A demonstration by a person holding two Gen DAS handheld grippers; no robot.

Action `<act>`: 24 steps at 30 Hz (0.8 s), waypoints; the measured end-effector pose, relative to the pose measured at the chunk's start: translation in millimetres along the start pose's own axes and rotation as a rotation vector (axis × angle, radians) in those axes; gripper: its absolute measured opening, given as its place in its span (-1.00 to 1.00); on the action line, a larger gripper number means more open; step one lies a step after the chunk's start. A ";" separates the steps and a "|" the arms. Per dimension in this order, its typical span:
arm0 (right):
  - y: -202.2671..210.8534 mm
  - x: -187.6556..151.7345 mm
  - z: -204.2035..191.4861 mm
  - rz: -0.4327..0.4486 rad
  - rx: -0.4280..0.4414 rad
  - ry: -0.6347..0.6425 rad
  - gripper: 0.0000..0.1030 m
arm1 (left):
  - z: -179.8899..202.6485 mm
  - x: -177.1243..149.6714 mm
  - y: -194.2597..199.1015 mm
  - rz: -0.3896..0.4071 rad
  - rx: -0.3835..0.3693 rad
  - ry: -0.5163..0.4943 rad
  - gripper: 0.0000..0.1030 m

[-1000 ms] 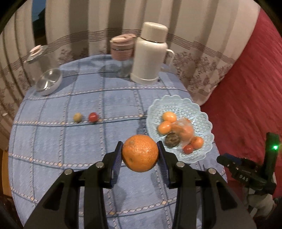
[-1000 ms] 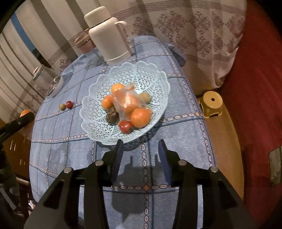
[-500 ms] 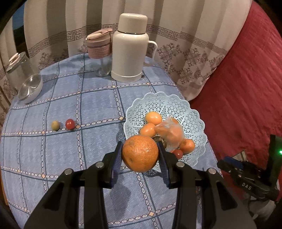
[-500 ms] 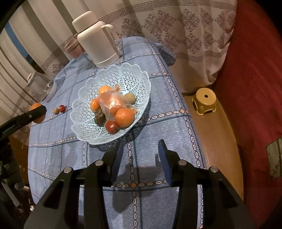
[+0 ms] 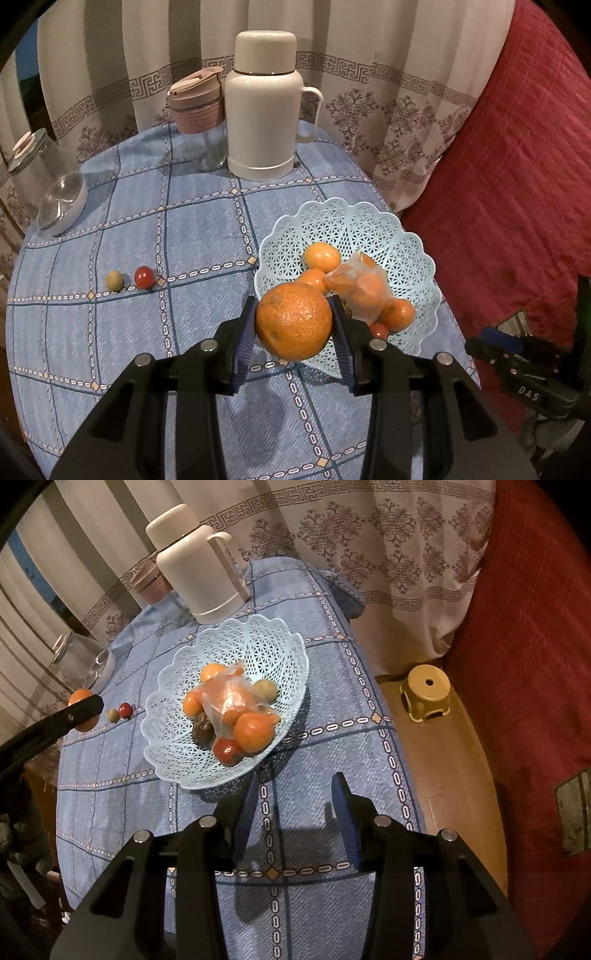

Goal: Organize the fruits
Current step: 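Lower the large orange into the basket with the left tool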

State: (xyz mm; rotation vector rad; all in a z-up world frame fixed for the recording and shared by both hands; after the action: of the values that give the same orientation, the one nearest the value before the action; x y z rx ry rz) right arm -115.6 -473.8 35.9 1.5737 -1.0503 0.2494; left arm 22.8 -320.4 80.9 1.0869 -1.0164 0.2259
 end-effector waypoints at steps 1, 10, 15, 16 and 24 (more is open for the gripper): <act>-0.6 0.3 0.5 -0.001 0.000 -0.001 -0.18 | 1.0 0.6 -0.7 0.000 -0.002 -0.002 -0.24; -1.7 -0.2 3.2 -0.003 -0.003 -0.005 -0.17 | 6.9 -0.1 -10.0 -0.010 -0.011 -0.016 -0.24; -2.0 -0.8 5.5 -0.006 -0.010 -0.008 -0.17 | 8.3 -9.1 -20.2 -0.037 -0.010 -0.027 -0.24; -1.8 -0.9 5.9 -0.007 -0.011 -0.008 -0.18 | 9.0 -11.0 -22.3 -0.043 -0.011 -0.030 -0.24; -1.6 -0.2 6.7 -0.010 -0.019 -0.007 -0.17 | 10.0 -25.1 -40.1 -0.085 -0.012 -0.037 -0.24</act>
State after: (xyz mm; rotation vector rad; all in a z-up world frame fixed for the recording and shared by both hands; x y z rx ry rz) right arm -117.1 -479.7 32.6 1.5634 -1.0472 0.2261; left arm 27.5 -340.5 37.2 1.1238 -1.0009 0.1314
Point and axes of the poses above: each gripper's, at about its wrist camera, not at the fingertips, and y roughly against the way its jaws point, z to its right, x to its top, the point moved 8 cm from there along -y, roughly the way its jaws point, and after that the axes turned 15 degrees about z, right-handed, at the moved point
